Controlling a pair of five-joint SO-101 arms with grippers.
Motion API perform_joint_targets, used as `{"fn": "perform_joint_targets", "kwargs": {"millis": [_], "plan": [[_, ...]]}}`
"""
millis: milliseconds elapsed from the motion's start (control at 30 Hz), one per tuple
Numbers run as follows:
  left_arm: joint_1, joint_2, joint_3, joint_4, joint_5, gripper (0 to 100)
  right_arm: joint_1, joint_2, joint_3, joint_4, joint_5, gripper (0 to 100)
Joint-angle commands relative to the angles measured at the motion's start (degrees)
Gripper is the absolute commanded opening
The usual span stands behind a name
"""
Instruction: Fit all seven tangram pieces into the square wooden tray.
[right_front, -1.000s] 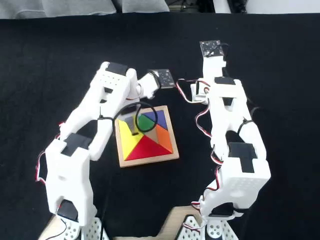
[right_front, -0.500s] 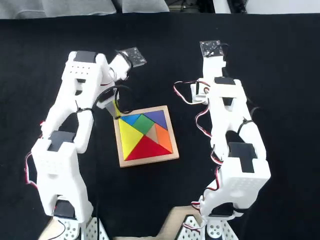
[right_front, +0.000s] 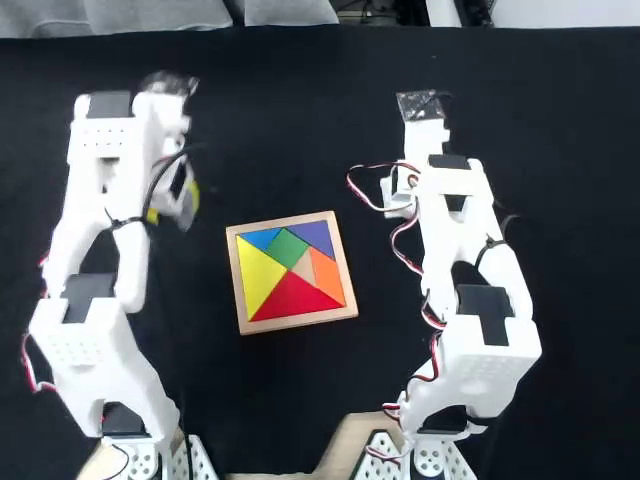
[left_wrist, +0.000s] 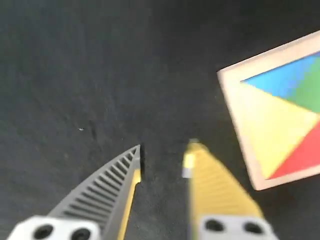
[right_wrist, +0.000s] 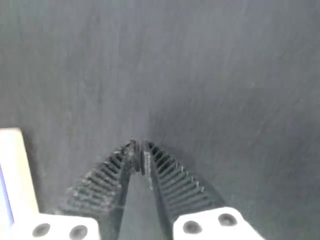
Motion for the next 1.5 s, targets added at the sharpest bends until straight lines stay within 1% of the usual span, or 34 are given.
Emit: {"fn": "perform_joint_targets", "kwargs": {"millis": [0, 67, 133, 200, 267, 333, 400, 500, 667, 800, 933, 1067, 1133, 1300, 1400, 1467], "plan": [[-1.98, -5.71, 8.92, -2.11, 0.88, 6, -2.64, -4.97, -0.22, 7.91, 2.37, 1.1], [-3.38, -7.91, 12.26, -2.9, 0.53, 6, -4.22, -7.25, 1.98, 11.52, 5.54, 1.1], [-5.32, -10.02, 16.13, -5.27, 0.53, 3, -5.8, -10.51, 6.37, 11.43, 6.86, 1.1], [-5.41, -11.52, 19.65, -6.42, 0.35, 3, -8.26, -14.46, 11.56, 10.9, 8.35, 1.1], [-5.05, -13.1, 22.73, -6.51, -2.55, 3, -11.16, -17.89, 16.92, 10.11, 10.46, 1.1], [-5.05, -14.51, 25.01, -6.15, -5.89, 3, -12.48, -20.35, 21.58, 7.21, 10.64, 1.1], [-5.58, -16.35, 26.95, -6.51, -5.27, 3, -12.4, -21.49, 24.04, 4.48, 10.99, 1.1], [-7.08, -19.43, 29.32, -8.0, -3.43, 3, -12.66, -21.05, 24.13, 5.54, 11.08, 1.1], [-11.3, -25.85, 37.14, -16.79, 4.22, 3, -15.56, -18.59, 24.04, 5.54, 11.16, 1.1], [-12.0, -31.21, 47.25, -25.85, 8.88, 3, -16.0, -15.6, 22.81, 5.63, 11.16, 1.1], [-12.0, -36.13, 54.81, -34.11, 10.2, 3, -16.79, -14.37, 21.85, 5.98, 11.25, 1.1], [-11.74, -39.3, 58.95, -39.38, 10.2, 3, -19.52, -14.99, 22.02, 5.98, 11.16, 1.1], [-11.74, -39.82, 60.09, -40.79, 10.2, 3, -19.6, -15.6, 21.93, 5.98, 11.16, 1.1], [-11.91, -39.74, 61.58, -43.52, 10.2, 3, -16.09, -19.3, 22.02, 6.15, 11.16, 1.1], [-11.91, -39.74, 63.34, -46.51, 10.02, 3, -13.45, -23.69, 21.58, 8.09, 11.16, 1.1], [-12.0, -40.44, 63.96, -47.03, 9.76, 3, -11.78, -28.09, 21.76, 8.53, 10.81, 1.1]]}}
